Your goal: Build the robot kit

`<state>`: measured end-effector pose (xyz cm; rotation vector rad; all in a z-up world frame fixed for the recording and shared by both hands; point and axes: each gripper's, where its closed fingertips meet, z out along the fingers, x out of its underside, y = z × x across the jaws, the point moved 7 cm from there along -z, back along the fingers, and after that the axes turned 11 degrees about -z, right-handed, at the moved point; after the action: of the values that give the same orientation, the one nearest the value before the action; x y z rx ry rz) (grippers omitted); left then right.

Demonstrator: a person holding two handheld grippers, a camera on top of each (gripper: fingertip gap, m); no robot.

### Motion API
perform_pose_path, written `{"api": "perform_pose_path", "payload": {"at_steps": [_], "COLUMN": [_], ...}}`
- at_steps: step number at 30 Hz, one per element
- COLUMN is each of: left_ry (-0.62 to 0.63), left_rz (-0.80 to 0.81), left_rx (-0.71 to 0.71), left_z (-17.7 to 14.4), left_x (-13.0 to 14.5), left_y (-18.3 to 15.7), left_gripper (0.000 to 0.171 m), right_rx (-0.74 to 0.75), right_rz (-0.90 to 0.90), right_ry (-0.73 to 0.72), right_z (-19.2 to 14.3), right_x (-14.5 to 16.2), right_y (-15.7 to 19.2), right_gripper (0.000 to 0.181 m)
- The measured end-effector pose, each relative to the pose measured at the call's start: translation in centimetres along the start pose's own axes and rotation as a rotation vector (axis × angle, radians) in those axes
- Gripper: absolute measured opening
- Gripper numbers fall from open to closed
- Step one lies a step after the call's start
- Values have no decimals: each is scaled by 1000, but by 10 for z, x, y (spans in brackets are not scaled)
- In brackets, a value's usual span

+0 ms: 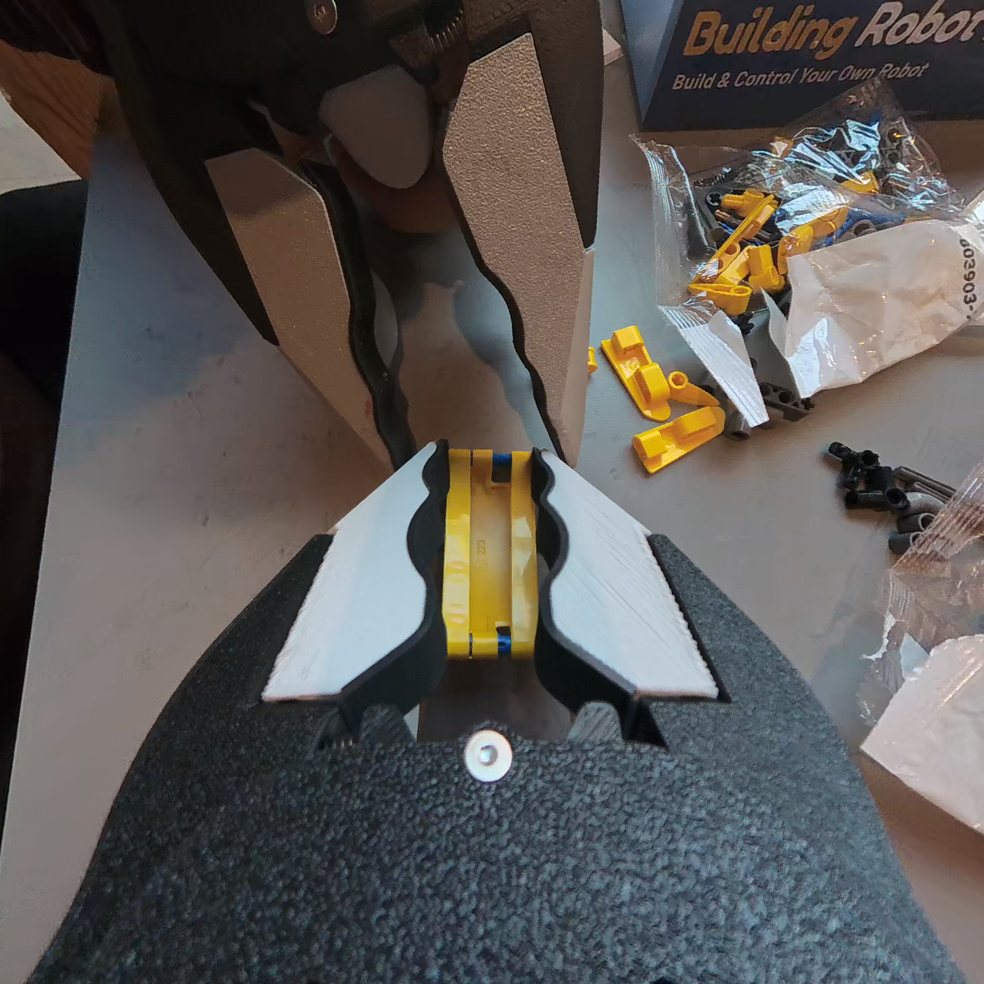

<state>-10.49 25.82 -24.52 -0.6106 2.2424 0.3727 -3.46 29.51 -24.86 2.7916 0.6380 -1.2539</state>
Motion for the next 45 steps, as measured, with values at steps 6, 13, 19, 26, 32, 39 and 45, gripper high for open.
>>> {"api": "perform_pose_path", "payload": {"at_steps": [6,13,19,26,32,39,45], "left_ry": [6,8,9,-195,-263,-107,-12], "left_rz": [-8,5,16,-163,-412,-347,-264], "left_rx": [0,-7,-17,4,219,211,247], "left_z": [0,-1,-2,-22,-39,-27,-19], "left_x": [0,0,0,-13,-8,5,4], "left_y": [-2,-5,-6,8,19,13,-6], "left_gripper": [48,47,46,53,47,40,40], "right_rx": [-3,-10,-10,214,293,120,132], "right_rz": [-16,-34,-45,-91,-326,-440,-360], "right_ry": [-6,-11,-13,-162,-223,-92,16], "right_z": [0,0,-1,-23,-27,-11,-19], "right_x": [0,0,-1,-14,-19,-7,0], "right_y": [2,4,5,-3,10,28,36], "right_gripper": [28,28,28,31,31,32,44]}}
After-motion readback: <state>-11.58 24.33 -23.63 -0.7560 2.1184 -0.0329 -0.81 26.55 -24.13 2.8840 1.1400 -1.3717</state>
